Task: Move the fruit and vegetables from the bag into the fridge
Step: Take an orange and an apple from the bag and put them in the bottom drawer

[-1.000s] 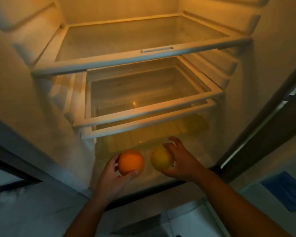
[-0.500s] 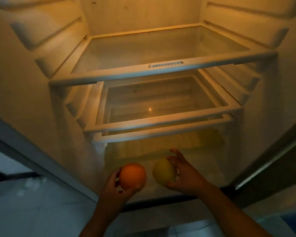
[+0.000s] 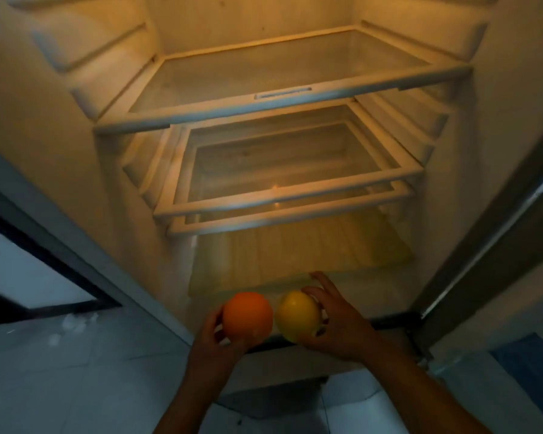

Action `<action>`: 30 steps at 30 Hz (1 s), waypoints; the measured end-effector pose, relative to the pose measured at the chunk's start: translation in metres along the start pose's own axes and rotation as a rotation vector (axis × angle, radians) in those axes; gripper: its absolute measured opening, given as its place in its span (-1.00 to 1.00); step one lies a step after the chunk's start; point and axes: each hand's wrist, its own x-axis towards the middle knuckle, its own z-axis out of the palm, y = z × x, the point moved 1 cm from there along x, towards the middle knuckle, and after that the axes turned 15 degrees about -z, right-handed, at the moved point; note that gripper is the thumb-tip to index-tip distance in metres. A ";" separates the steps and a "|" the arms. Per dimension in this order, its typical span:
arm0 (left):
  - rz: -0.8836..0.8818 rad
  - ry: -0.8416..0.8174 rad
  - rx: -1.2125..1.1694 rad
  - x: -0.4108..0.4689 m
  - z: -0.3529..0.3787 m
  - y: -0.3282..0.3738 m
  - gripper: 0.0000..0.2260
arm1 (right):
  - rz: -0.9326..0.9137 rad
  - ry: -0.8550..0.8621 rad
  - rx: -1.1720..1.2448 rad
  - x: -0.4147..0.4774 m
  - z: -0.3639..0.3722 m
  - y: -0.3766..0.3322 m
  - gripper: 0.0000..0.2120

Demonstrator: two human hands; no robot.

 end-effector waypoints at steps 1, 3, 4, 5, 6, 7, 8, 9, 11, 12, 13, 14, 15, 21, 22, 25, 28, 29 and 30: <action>-0.004 -0.012 -0.005 -0.004 0.000 0.001 -0.15 | 0.007 -0.004 -0.010 -0.005 0.000 -0.004 -0.18; 0.006 -0.027 0.002 -0.011 -0.001 0.001 -0.22 | 0.034 -0.011 -0.029 -0.016 0.002 -0.012 -0.18; 0.010 -0.035 0.007 -0.015 -0.002 0.000 -0.26 | 0.051 -0.015 -0.034 -0.021 0.002 -0.016 -0.19; 0.010 -0.042 0.002 -0.018 -0.004 -0.002 -0.27 | 0.067 -0.020 -0.036 -0.026 0.004 -0.020 -0.18; 0.011 -0.055 -0.001 -0.021 -0.006 -0.003 -0.24 | 0.084 -0.024 -0.036 -0.030 0.005 -0.023 -0.17; 0.010 -0.065 0.004 -0.023 -0.008 -0.004 -0.19 | 0.101 -0.024 -0.032 -0.035 0.007 -0.027 -0.16; 0.016 -0.076 0.016 -0.026 -0.010 -0.005 -0.13 | 0.113 -0.020 -0.026 -0.039 0.008 -0.030 -0.14; 0.011 -0.082 0.029 -0.029 -0.012 -0.006 -0.09 | 0.120 -0.014 -0.021 -0.044 0.010 -0.033 -0.13; 0.012 -0.089 0.048 -0.034 -0.016 -0.006 -0.12 | 0.129 0.002 -0.030 -0.053 0.014 -0.039 -0.09; 0.021 -0.099 0.055 -0.036 -0.018 -0.008 -0.15 | 0.135 0.010 -0.041 -0.057 0.016 -0.042 -0.07; 0.034 -0.116 0.060 -0.038 -0.020 -0.009 -0.15 | 0.145 0.017 -0.052 -0.062 0.019 -0.045 -0.06; 0.042 -0.130 0.067 -0.040 -0.023 -0.011 -0.13 | 0.151 0.026 -0.058 -0.067 0.022 -0.048 -0.07; 0.052 -0.143 0.066 -0.043 -0.025 -0.011 -0.12 | 0.156 0.035 -0.056 -0.071 0.024 -0.052 -0.08; 0.084 -0.155 0.026 -0.052 -0.039 -0.017 -0.16 | 0.192 0.054 -0.040 -0.080 0.022 -0.066 -0.19; 0.085 -0.152 0.033 -0.052 -0.041 -0.018 -0.14 | 0.195 0.058 -0.042 -0.079 0.022 -0.069 -0.19; 0.080 -0.150 0.042 -0.048 -0.050 -0.016 -0.20 | 0.224 0.066 -0.040 -0.075 0.020 -0.075 -0.19; 0.110 -0.154 0.058 -0.044 -0.056 -0.007 -0.32 | 0.190 0.117 -0.041 -0.072 0.016 -0.085 -0.26; 0.119 -0.153 0.065 -0.043 -0.057 -0.002 -0.36 | 0.170 0.143 -0.018 -0.070 0.013 -0.088 -0.29; 0.132 -0.152 0.074 -0.042 -0.057 0.002 -0.40 | 0.155 0.166 0.010 -0.068 0.010 -0.092 -0.31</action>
